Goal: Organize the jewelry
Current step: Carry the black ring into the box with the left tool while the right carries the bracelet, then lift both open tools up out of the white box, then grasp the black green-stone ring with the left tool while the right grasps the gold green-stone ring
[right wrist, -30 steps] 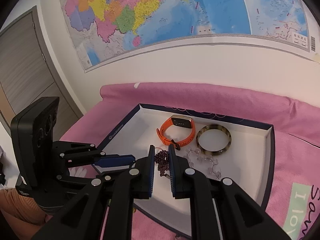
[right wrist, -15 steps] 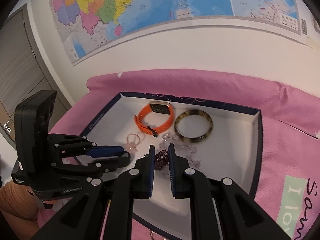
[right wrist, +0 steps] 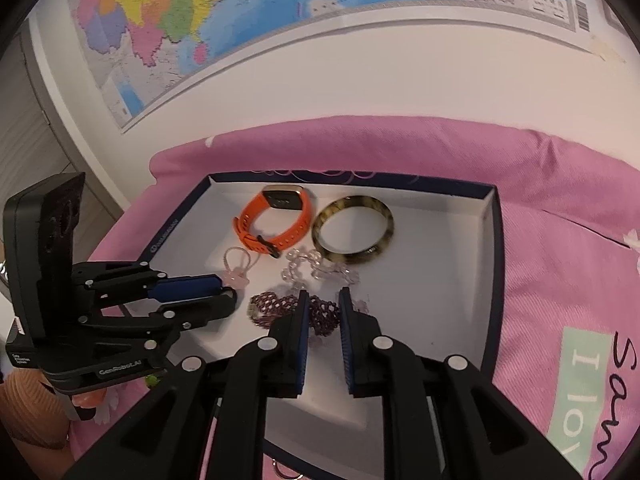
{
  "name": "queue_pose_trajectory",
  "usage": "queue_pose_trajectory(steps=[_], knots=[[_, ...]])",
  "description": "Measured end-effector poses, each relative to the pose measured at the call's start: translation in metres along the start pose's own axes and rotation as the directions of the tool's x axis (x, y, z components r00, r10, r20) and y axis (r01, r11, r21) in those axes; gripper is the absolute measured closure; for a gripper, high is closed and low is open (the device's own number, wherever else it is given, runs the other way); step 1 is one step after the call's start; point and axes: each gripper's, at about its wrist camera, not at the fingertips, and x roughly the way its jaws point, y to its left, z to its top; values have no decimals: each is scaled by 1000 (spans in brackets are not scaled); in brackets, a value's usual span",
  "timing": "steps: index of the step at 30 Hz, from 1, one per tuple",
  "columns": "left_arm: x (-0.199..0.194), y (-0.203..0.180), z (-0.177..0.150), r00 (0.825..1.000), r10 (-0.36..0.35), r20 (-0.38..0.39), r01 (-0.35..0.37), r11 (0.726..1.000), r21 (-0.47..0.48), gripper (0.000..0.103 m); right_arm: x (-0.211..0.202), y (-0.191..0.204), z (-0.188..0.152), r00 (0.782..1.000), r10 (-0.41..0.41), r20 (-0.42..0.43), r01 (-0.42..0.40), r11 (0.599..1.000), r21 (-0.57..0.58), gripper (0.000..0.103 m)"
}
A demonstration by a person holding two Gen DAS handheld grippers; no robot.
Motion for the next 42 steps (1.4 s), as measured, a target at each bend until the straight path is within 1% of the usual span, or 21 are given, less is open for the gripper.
queue_pose_trajectory(steps=[5, 6, 7, 9, 11, 15, 19, 21, 23, 27, 31, 37, 42], knots=[[-10, 0, -2, 1000, 5, 25, -5, 1000, 1, 74, -5, -2, -3, 999, -33, 11, 33, 999, 15, 86], [-14, -1, -2, 999, 6, 35, -6, 1000, 3, 70, -7, -3, -3, 999, -40, 15, 40, 999, 15, 82], [-18, -1, -3, 999, 5, 45, -5, 1000, 4, 69, -9, -2, -4, 999, -47, 20, 46, 999, 16, 76], [-29, -1, -6, 997, 16, 72, -17, 1000, 7, 67, -15, -1, -7, 998, -54, 31, 53, 998, 16, 71], [-41, -2, -10, 995, 22, 96, -23, 1000, 9, 65, -23, 2, -11, 998, -50, 43, 50, 999, 10, 70], [-67, -3, -22, 989, 21, 149, -23, 1000, 15, 62, -37, 10, -19, 997, -33, 65, 33, 999, 5, 65], [-90, 0, -38, 982, 15, 190, -20, 1000, 21, 61, -55, 22, -30, 996, -17, 91, 20, 1000, -24, 59], [-95, -1, -46, 981, 9, 194, -14, 1000, 24, 61, -64, 26, -38, 995, -6, 97, 9, 999, -37, 59], [-99, -1, -55, 981, 16, 195, -21, 999, 25, 60, -70, 32, -46, 995, 0, 95, 5, 999, -50, 59], [-99, -1, -73, 985, 3, 175, -7, 1000, 23, 60, -74, 39, -62, 998, 2, 69, 3, 998, -68, 58], [-93, -4, -87, 989, 10, 147, -15, 999, 31, 59, -72, 40, -80, 999, -2, 38, 4, 999, -54, 57], [-83, -9, -96, 994, 10, 111, -14, 999, 35, 58, -59, 41, -99, 1000, 0, -11, 0, 1000, -22, 57], [-76, -15, -100, 996, 7, 90, -10, 999, 40, 58, -54, 47, -107, 999, -20, -26, 19, 999, -35, 56]])
